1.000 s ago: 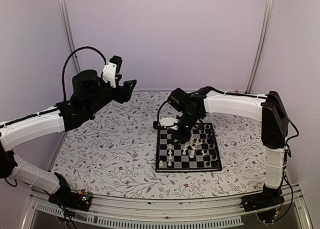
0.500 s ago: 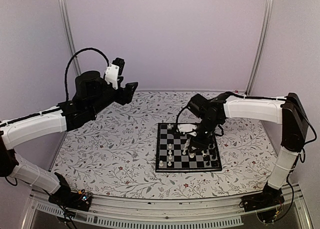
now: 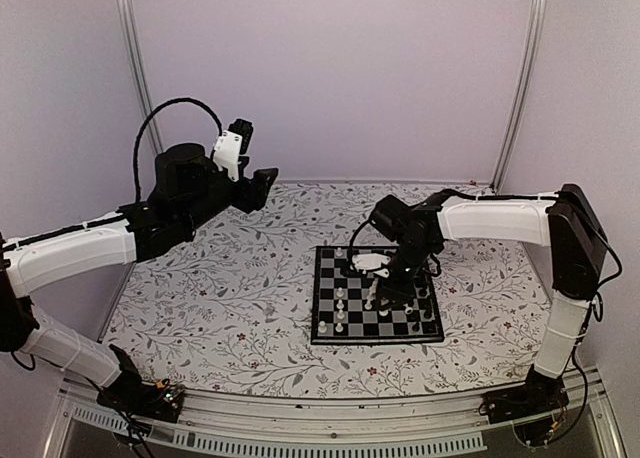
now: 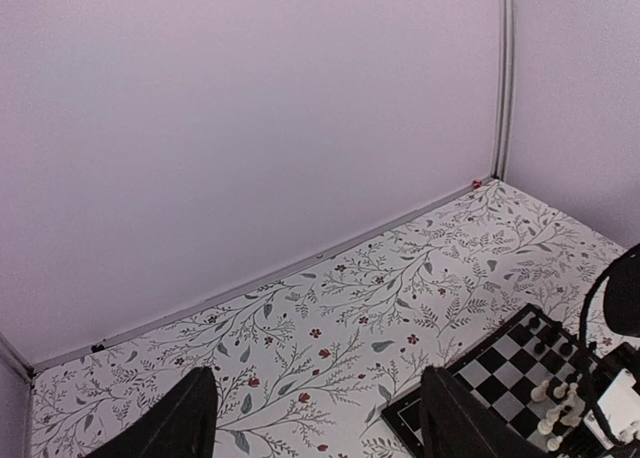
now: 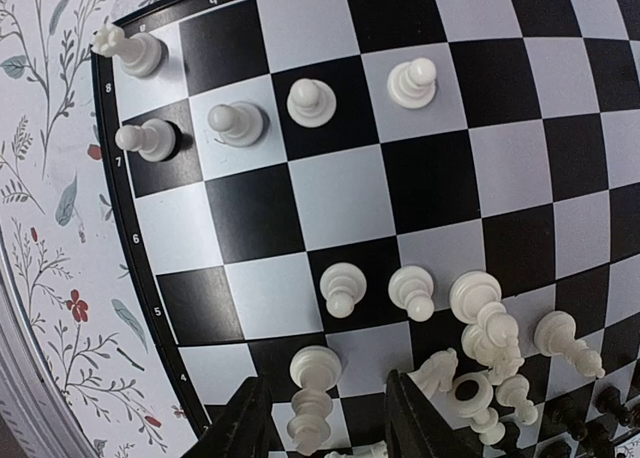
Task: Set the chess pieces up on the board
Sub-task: Pick up the chess piece from the chessboard, then place the chess piece on the chessboard.
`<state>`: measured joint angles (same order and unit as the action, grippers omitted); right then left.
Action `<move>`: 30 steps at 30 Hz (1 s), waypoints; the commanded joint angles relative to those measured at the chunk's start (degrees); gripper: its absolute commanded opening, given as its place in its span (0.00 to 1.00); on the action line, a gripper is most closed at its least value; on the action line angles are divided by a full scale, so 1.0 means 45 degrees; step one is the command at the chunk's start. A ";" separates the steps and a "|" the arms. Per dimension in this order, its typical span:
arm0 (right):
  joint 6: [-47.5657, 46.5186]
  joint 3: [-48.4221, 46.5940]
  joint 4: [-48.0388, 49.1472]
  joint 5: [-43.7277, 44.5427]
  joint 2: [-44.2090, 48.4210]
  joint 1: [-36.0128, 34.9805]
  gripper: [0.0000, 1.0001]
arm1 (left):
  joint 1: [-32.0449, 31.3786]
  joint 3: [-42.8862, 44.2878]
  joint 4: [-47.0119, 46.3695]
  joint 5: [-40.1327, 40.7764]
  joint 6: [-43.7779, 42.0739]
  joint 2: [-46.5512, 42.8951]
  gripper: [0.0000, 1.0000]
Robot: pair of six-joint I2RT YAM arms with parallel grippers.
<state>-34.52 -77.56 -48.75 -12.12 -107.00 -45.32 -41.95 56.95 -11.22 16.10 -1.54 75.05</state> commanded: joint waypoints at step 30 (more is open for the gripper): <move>-0.0092 -0.6648 -0.1885 -0.0302 -0.2303 -0.0812 0.09 | 0.0144 0.0392 0.0312 -0.0358 0.0018 -0.0031 0.71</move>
<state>-34.96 -103.20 -57.06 -14.33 -114.02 -48.03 -41.95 57.21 -10.24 15.03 -1.50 75.07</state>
